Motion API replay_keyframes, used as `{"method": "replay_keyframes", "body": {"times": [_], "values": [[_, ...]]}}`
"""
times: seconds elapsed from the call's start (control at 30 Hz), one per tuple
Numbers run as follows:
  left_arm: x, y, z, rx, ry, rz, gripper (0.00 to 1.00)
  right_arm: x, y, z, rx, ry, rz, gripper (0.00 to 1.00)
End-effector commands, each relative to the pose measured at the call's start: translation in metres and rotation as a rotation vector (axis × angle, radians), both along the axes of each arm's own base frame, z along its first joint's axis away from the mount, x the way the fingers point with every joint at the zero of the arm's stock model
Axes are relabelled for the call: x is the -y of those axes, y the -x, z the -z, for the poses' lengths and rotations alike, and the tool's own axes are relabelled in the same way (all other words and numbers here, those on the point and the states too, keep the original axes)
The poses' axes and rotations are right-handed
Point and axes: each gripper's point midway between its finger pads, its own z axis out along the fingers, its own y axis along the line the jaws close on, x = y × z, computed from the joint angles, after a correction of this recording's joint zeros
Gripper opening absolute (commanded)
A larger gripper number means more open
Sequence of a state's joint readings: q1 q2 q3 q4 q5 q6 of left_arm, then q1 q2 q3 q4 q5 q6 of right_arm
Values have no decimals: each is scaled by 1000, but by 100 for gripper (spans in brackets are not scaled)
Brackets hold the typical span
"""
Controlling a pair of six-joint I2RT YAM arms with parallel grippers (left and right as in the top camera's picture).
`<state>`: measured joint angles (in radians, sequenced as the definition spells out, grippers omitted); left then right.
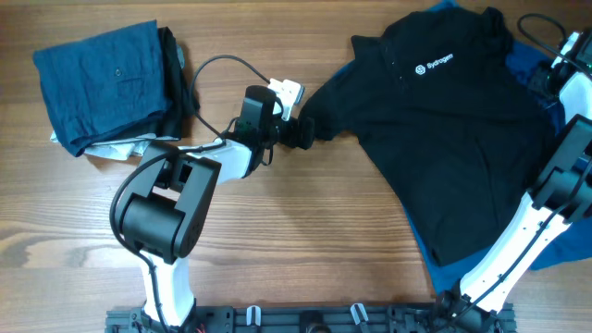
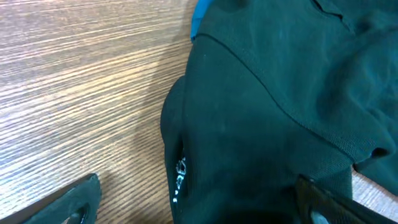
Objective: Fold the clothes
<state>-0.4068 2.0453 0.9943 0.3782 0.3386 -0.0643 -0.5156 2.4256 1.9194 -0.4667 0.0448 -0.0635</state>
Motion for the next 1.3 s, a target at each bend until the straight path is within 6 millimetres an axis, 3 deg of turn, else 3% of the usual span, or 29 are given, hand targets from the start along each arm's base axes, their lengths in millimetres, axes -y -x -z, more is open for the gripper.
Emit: {"method": "replay_keyframes", "body": {"times": [0.0,0.03,0.1,0.23,0.33,0.4,0.5,0.6,0.63,0.67,0.7,0.77,0.87,1.03,1.13,1.27], "values": [[17,6,-8,6,67,87,100,-8,-2,14,-7,-36,-7,33],[21,5,-13,27,79,95,98,-8,-2,14,-8,-36,-7,34],[24,2,-17,56,78,89,76,-8,-2,14,-8,-37,-7,35],[17,-9,-9,97,-12,-15,58,-8,-2,14,-8,-36,-7,38],[18,-9,0,92,-16,-13,63,-8,-2,14,-7,-36,-7,41],[15,-10,8,85,-32,-28,61,-8,-2,14,-7,-36,-7,41],[14,-7,19,65,-43,-28,39,-8,-2,14,-6,-36,-7,42],[17,-6,19,66,-43,-22,21,-8,-2,14,-7,-36,-7,42],[16,-6,19,66,-43,-23,9,-7,-2,14,-7,-35,-7,41],[14,-7,19,64,-44,-29,4,-6,-1,14,-7,-35,-5,38],[12,-8,19,64,-44,-33,4,-5,-1,15,-8,-36,-3,32],[8,-9,19,56,-48,-41,4,-3,1,17,-10,-37,2,4],[-8,-12,22,35,-85,-86,4,6,6,30,-25,-36,19,4],[-50,-15,22,-16,-193,-207,4,26,17,59,-51,-13,62,4],[-86,-14,17,-54,-280,-304,4,45,23,57,-61,55,116,5],[-122,8,32,-190,-373,-354,4,59,27,54,-52,82,127,9]]}}
